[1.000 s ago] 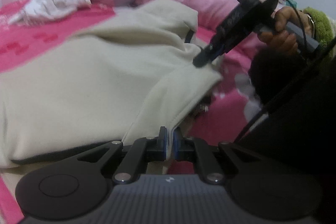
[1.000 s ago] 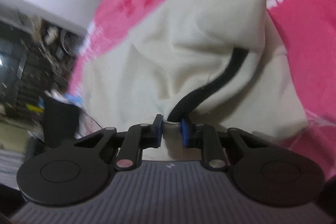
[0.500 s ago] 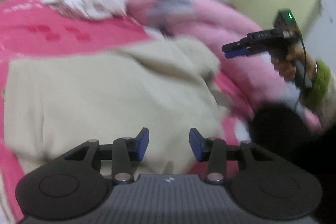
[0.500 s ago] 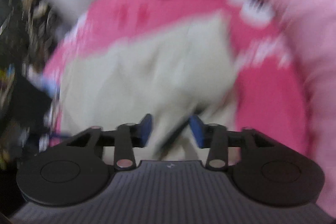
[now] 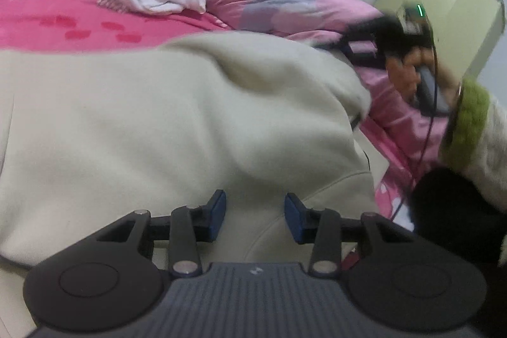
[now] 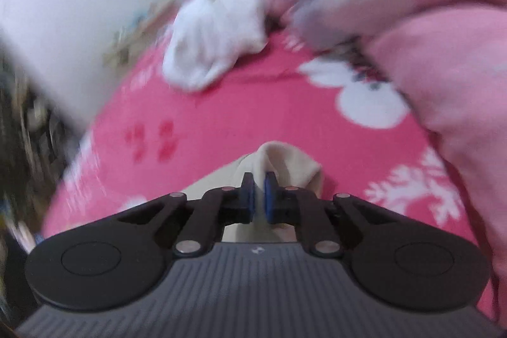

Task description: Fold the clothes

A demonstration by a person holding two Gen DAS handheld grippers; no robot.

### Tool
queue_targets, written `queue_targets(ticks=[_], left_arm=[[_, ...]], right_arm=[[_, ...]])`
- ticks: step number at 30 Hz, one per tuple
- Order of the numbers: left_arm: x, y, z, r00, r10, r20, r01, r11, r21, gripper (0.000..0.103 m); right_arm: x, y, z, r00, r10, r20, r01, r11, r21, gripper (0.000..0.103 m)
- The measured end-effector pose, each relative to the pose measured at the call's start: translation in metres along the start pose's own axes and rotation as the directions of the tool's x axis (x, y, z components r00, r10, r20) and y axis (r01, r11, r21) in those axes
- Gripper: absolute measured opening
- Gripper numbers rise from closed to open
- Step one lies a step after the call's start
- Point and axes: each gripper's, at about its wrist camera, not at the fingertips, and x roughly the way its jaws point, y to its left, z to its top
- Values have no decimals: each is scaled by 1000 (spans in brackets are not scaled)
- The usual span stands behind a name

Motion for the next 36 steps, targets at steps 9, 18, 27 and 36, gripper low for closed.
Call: queue_targets(ticks=[9,18,27,36], left_arm=[[0,25,3,995,-100,-19,99,993,-63,41],[-27,48,16,990,-144,-12,138,965,-222,43],[-101,123,83,944,289,159,-196,879,-434,74],[-55,179,96,937,347,-29,-294,746,-598,38]], right_arm=[[-19,-45,-4,996,-58,64,46,985,166,6],[28,45,58,990,-124,-62,109,973,-202,31],[111,137,18,942,62,-331,-180,923,-339,32],[121,150,1,915,38,-401,-202,905,-374,32]])
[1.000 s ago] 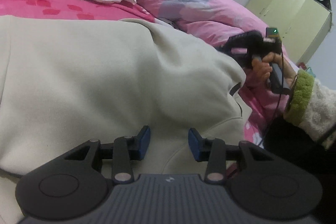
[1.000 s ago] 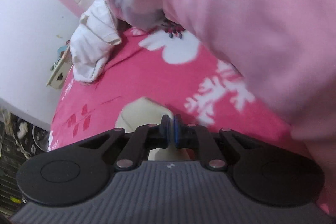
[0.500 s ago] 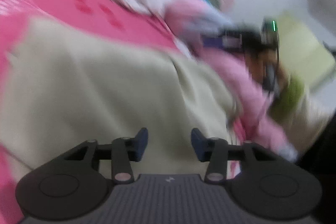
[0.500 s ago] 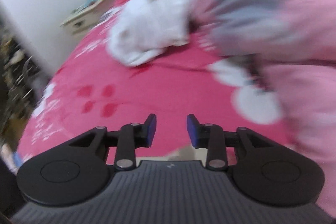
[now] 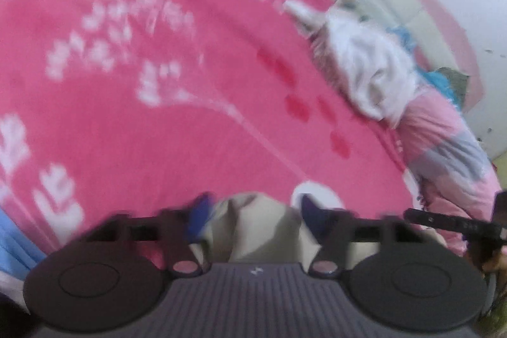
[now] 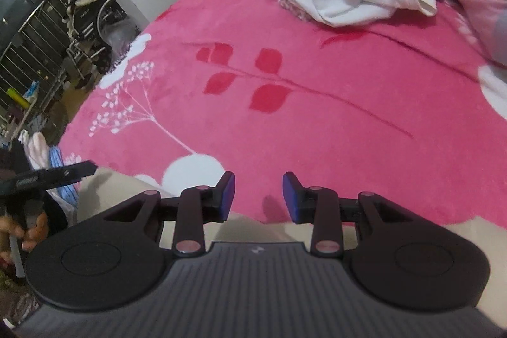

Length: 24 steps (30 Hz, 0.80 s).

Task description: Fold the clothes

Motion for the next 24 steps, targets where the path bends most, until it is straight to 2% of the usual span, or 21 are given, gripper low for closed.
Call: queue_targets(ticks=[3,5,8,11,12,15,17,19,21,22,23,24], left_arm=[[-6,-1,-8,999,-21,27,21,1000,0,22],[-24,0,-13,996,-51,69,52,999,-14,20],[-53,-2,-23,991,-66,113,68,998,-12,18],[-63,3,-32,983,-104,150,110,993,-34,17],[-65,3,-33,981,-116,158,121,992,-25,17],[-72,5,-37,972,-154,180,157,988,-4,17],[-78,7,-43,966,-182,186,185,983,2,17],[-85,7,-51,962,-195,190,194,981,24,17],[-91,7,-55,958,-210,197,207,978,33,16],[-94,8,-57,955,-217,202,214,976,34,16],[-96,10,-58,953,-219,208,217,976,33,16],[-98,13,-59,951,-229,208,228,973,27,16]], right_arm=[[9,-9,-1,1000,14,-22,-13,1000,17,32],[8,-12,-2,1000,9,-15,-9,1000,24,31],[5,-20,2,999,-49,12,49,998,29,30],[10,-29,10,997,-81,9,80,996,40,25],[13,-27,13,998,-65,2,65,997,29,24],[25,-5,22,997,71,-41,-73,996,-45,24],[34,16,25,978,175,-111,-187,977,-105,27],[44,28,26,965,191,-178,-216,967,-136,28],[56,33,24,950,181,-254,-227,959,-168,28],[62,33,22,947,145,-285,-205,959,-194,22],[67,32,20,950,71,-303,-146,962,-230,8],[72,30,19,948,-3,-318,-87,960,-266,5]])
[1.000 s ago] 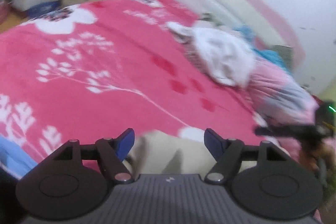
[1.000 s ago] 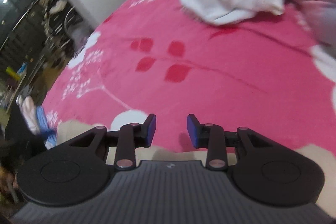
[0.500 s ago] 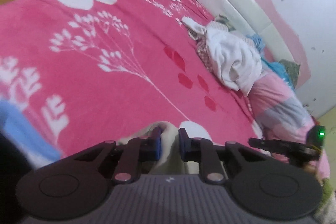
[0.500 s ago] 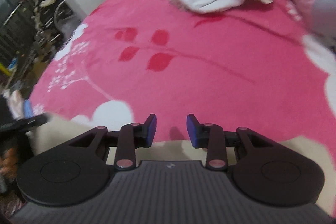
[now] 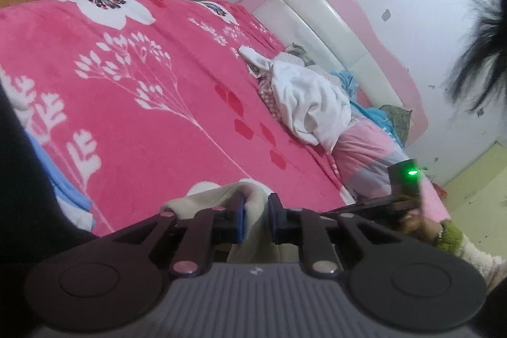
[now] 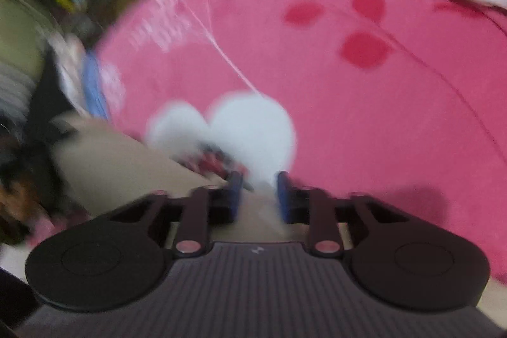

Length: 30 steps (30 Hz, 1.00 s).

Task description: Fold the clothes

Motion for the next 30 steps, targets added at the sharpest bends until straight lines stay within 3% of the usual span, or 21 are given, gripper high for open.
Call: queue_targets(ticks=[3,4,7,9,10,11,12,13,15,17,18,19,20,22,24,27,30], left_arm=[[-5,10,-1,1000,-26,5,26,999,-38,16],[-7,12,-1,999,-38,7,38,998,-43,16],[-11,10,-2,999,-52,2,52,998,-23,16],[-15,10,-1,998,-56,8,57,998,-13,15],[-15,12,-1,998,-58,11,58,998,-22,15],[-16,14,-1,998,-60,14,60,998,-31,14],[-16,17,-1,998,-64,15,65,997,-41,14],[-16,19,-1,998,-67,15,68,997,-44,14],[-14,21,-2,997,-71,15,72,996,-49,14],[-12,23,-1,997,-76,16,77,995,-59,14],[-11,25,-1,997,-79,16,80,994,-68,14],[-10,26,0,996,-83,16,84,993,-77,14],[-9,28,1,996,-85,14,86,993,-82,14],[-8,27,1,996,-84,11,85,993,-78,14],[-7,26,1,997,-80,7,80,994,-69,14],[-6,24,1,997,-71,5,71,996,-60,14],[-3,20,2,998,-56,-1,56,997,-46,13]], right_arm=[[1,-20,1,991,-135,-24,136,990,39,0],[-2,-24,2,991,-137,-7,137,988,63,0],[-19,-8,3,992,86,89,-91,994,54,3],[-15,9,2,982,187,39,-187,982,-14,1],[-11,15,1,984,177,8,-177,983,-48,2],[-6,8,-1,997,68,-21,-69,996,-57,6],[-2,-8,-5,997,-67,-46,66,997,-29,6],[-7,-28,-8,988,-151,-41,152,988,31,6],[-43,-76,-16,980,-191,51,173,954,244,7],[-83,-114,-28,965,-225,133,148,891,430,12],[-98,-128,-36,959,-245,144,145,857,494,17],[-106,-139,-45,957,-257,133,146,828,542,29],[-108,-148,-54,961,-254,108,146,801,580,37],[-109,-163,-71,969,-241,57,148,749,646,40],[-100,-172,-83,979,-204,5,148,728,669,40],[-82,-172,-86,988,-155,-26,132,731,670,41],[-68,-162,-75,997,-71,-35,77,780,621,37]])
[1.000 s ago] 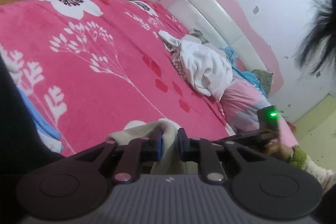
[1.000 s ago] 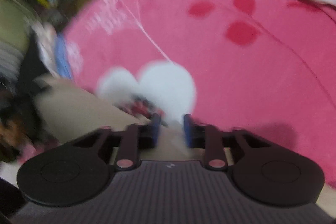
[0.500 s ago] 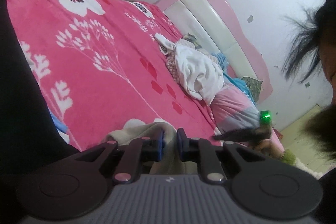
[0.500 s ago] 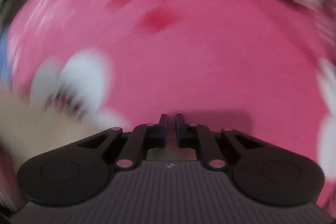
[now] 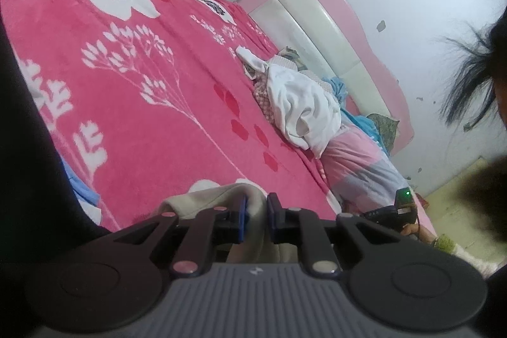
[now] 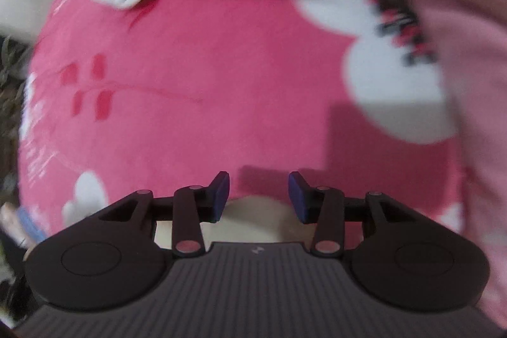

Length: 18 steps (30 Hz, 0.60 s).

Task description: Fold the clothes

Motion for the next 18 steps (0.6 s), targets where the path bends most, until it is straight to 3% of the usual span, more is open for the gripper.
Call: queue_targets(ticks=[1,2,5,7,11,15,18], left_arm=[[0,-1,0,1000,7,2,-7,1000,1,13],[0,-3,0,1000,14,4,-14,1000,1,13],[-1,0,1,1000,24,6,-24,999,-24,13],[-1,4,1,1000,29,6,-29,999,-46,13],[1,10,4,999,34,0,-34,997,-62,12],[4,11,5,999,38,-7,-39,998,-56,12],[5,9,6,999,32,-18,-33,998,-45,13]], right_arm=[[3,8,-1,1000,-7,-16,6,999,-42,16],[4,18,-5,999,-34,-25,32,995,-94,6],[-7,41,-16,998,-59,-4,57,974,-218,4],[-22,43,-22,996,-67,54,78,969,-234,3],[-42,4,-18,980,-103,170,115,991,-66,2],[-34,-13,-21,973,-133,190,138,990,-13,2],[-39,-13,-20,976,-59,210,59,998,8,2]])
